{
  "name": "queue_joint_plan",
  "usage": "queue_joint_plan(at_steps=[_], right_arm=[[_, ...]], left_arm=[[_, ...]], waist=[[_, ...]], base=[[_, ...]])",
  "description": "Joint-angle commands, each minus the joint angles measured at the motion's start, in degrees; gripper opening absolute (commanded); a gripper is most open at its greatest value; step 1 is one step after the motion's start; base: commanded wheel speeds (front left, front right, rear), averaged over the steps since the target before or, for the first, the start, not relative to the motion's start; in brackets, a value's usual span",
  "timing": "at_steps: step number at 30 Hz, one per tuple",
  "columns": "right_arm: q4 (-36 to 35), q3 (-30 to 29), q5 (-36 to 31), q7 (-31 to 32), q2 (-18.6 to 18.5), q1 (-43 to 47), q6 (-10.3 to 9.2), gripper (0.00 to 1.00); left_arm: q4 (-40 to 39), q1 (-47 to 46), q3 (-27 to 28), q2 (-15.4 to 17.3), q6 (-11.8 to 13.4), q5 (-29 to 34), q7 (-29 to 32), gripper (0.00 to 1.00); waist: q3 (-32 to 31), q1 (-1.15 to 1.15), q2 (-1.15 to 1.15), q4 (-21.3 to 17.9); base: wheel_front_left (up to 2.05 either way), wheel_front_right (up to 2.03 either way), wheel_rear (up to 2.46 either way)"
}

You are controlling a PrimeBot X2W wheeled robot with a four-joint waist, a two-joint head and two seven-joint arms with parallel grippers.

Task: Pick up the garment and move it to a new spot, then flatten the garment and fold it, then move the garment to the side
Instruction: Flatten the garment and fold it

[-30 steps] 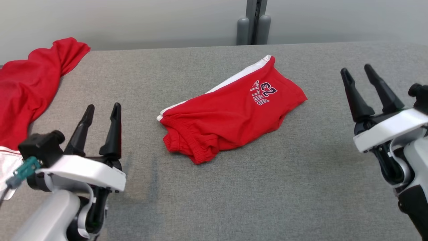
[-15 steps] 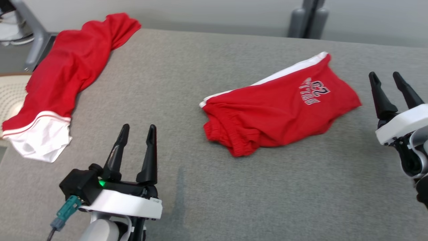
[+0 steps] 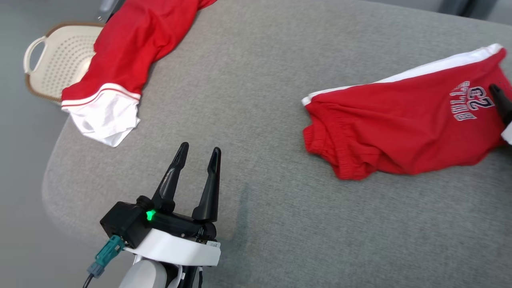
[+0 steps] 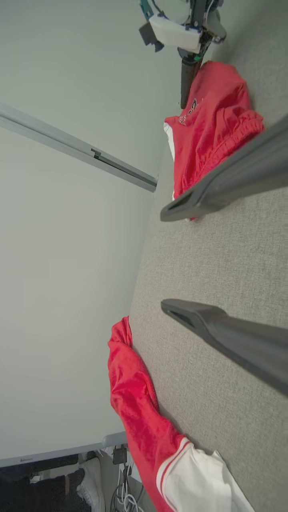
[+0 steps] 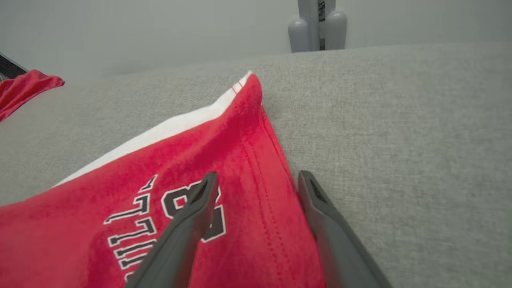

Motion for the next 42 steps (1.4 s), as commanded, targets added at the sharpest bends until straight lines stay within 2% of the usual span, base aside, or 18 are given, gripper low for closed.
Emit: queue_joint_plan(at_steps=[1, 6, 10, 11, 13, 15, 24, 36, 42], right_arm=[[1.79, -0.03, 1.1, 2.04, -1.04, -1.22, 0.01, 1.0], [7.37, 0.35, 4.67, 12.26, 0.48, -1.5, 0.0, 1.0], [7.14, 0.45, 6.76, 16.12, 1.89, -1.05, 0.01, 1.0], [6.53, 0.52, 7.28, 16.59, 2.18, -0.86, 0.01, 0.5], [5.12, 0.72, 8.12, 16.71, 2.55, -0.38, 0.01, 0.0], [3.6, 0.74, 9.08, 15.88, 2.89, -0.11, 0.01, 0.0], [-2.82, -0.53, 13.43, 4.29, 2.85, 2.9, 0.01, 0.0], [-9.06, 1.4, 17.85, -3.37, 1.29, 11.01, 0.01, 0.0], [-8.67, 2.85, 17.81, -7.63, -0.64, 13.24, 0.01, 0.0]], left_arm=[[0.16, 0.38, 0.29, 0.0, -0.36, 0.52, -0.07, 1.0], [0.37, 0.98, 0.95, -0.31, -0.98, 0.98, -0.07, 1.0], [0.3, 1.24, 0.96, -0.33, -0.49, 0.18, -0.07, 1.0], [0.3, 1.31, 0.81, -0.34, -0.41, 0.03, -0.07, 1.0], [0.37, 1.21, 0.49, -0.33, -0.36, 0.13, -0.07, 1.0], [0.58, 1.11, 0.35, -0.31, -0.29, 0.39, -0.07, 1.0], [1.74, 1.15, 0.57, -0.31, -0.97, 1.3, -0.07, 1.0], [2.86, 2.52, 2.14, -0.3, -1.37, 2.08, -0.08, 1.0], [3.17, 2.84, 2.73, -0.3, -1.44, 1.9, -0.08, 1.0]], waist=[[1.82, 0.0, 0.0, 2.22], [1.56, 0.0, 0.0, 3.08], [0.72, 0.0, 0.0, 2.7], [0.39, 0.0, 0.0, 2.4], [-0.34, 0.0, 0.0, 1.71], [-1.08, 0.0, 0.0, 0.88], [-4.67, 0.0, 0.0, -3.53], [-8.97, 0.0, 0.0, -12.28], [-10.23, 0.0, 0.0, -14.54]], base=[[0.0, 0.0, 0.0], [0.0, 0.0, 0.0], [0.0, 0.0, 0.0], [0.0, 0.0, 0.0], [0.0, 0.0, 0.0], [0.0, 0.0, 0.0], [0.0, 0.0, 0.0], [0.0, 0.0, 0.0], [0.0, 0.0, 0.0]])
